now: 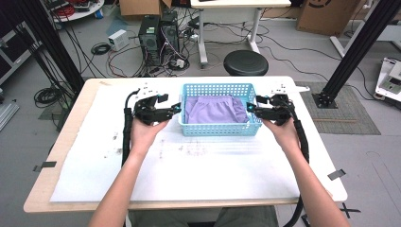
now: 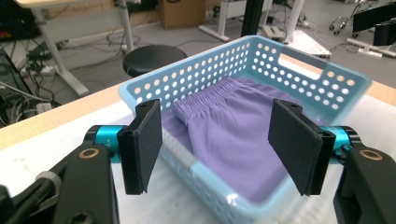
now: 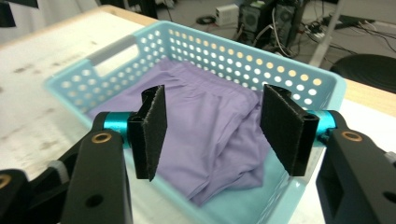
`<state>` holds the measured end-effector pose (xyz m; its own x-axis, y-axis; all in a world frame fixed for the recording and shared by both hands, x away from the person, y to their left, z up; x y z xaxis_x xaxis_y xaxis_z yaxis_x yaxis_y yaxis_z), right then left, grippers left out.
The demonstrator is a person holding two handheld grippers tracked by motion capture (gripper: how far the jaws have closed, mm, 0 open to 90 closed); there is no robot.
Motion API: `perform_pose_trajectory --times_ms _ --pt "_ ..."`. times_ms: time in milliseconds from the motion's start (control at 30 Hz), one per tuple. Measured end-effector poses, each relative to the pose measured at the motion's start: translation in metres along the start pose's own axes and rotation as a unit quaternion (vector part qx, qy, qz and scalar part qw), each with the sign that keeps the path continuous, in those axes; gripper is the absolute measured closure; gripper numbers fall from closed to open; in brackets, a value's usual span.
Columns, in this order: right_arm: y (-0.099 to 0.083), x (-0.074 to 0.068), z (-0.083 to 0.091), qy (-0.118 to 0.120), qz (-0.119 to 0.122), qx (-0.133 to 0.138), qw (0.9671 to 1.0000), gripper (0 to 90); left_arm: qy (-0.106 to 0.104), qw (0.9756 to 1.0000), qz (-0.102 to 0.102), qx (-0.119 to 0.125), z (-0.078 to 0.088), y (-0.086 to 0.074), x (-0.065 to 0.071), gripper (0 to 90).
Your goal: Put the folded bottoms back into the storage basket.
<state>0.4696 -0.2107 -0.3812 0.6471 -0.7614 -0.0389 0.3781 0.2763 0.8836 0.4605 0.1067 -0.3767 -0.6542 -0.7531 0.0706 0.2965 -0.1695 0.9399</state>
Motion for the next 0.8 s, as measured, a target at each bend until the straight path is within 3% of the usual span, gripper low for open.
perform_pose_trajectory --times_ms 133,300,533,633,733,800 --pt "-0.013 -0.009 0.015 0.015 -0.004 0.019 0.9997 39.1 0.002 0.9999 -0.013 0.0 0.016 -0.015 0.002 35.1" --pt "-0.024 -0.014 0.028 0.017 0.006 0.029 0.9994 36.9 0.011 0.9993 -0.021 0.029 0.033 -0.031 0.002 35.1" --pt "-0.036 -0.019 0.042 0.014 0.017 0.043 0.9989 35.4 -0.025 0.9981 -0.026 0.05 0.05 -0.053 0.015 35.2" --pt "-0.042 -0.019 0.043 0.01 0.014 0.044 0.9989 34.9 -0.031 0.9974 -0.023 0.061 0.057 -0.057 0.02 35.1" --pt "-0.045 -0.018 0.043 0.009 0.012 0.04 0.9991 33.6 -0.027 0.9979 -0.025 0.054 0.061 -0.062 0.022 33.4" --pt "-0.047 -0.018 0.043 0.008 0.008 0.039 0.9992 33.1 -0.018 0.9988 -0.011 0.043 0.061 -0.066 0.021 26.2"
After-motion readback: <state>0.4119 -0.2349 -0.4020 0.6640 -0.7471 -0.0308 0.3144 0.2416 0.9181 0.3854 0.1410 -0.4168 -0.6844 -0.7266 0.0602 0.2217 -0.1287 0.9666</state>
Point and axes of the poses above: each handheld gripper's, and its own axes: z roughly backward along the jaws, y roughly out of its top, x roughly to its right, the point moved 9 cm from there along -z, roughly forward along the jaws, and after that the axes turned 2 degrees about z, right-handed, at the moved point
